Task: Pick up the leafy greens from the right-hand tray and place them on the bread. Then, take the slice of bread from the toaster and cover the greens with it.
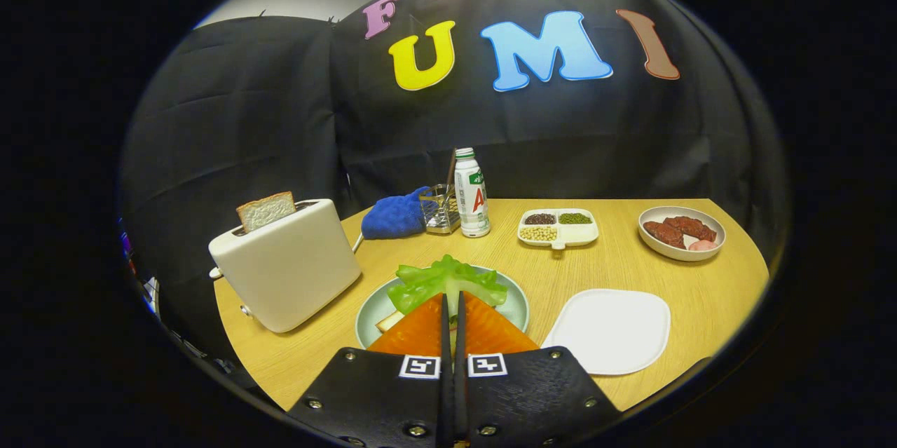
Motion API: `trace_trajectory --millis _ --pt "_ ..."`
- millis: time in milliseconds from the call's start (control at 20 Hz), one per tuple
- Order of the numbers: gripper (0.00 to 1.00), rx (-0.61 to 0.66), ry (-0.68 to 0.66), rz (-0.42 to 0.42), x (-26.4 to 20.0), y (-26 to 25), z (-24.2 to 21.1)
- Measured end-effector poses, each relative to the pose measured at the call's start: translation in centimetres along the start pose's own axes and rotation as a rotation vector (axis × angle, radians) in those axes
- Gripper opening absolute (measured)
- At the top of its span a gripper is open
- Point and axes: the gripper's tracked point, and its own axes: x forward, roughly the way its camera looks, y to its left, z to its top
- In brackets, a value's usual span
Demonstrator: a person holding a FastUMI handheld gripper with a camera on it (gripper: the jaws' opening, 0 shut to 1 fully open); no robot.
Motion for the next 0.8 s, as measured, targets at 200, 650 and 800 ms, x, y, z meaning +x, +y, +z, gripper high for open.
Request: trace_trajectory --millis 200,650,800 --pt "0.00 -0.002 0.043 0.004 2.2 1.1 -2.0" --pt "0.18 -0.080 0.127 -0.068 2.4 -0.1 -4.5" --pt "0.20 -0.075 0.133 -0.090 1.9 -0.7 -4.4"
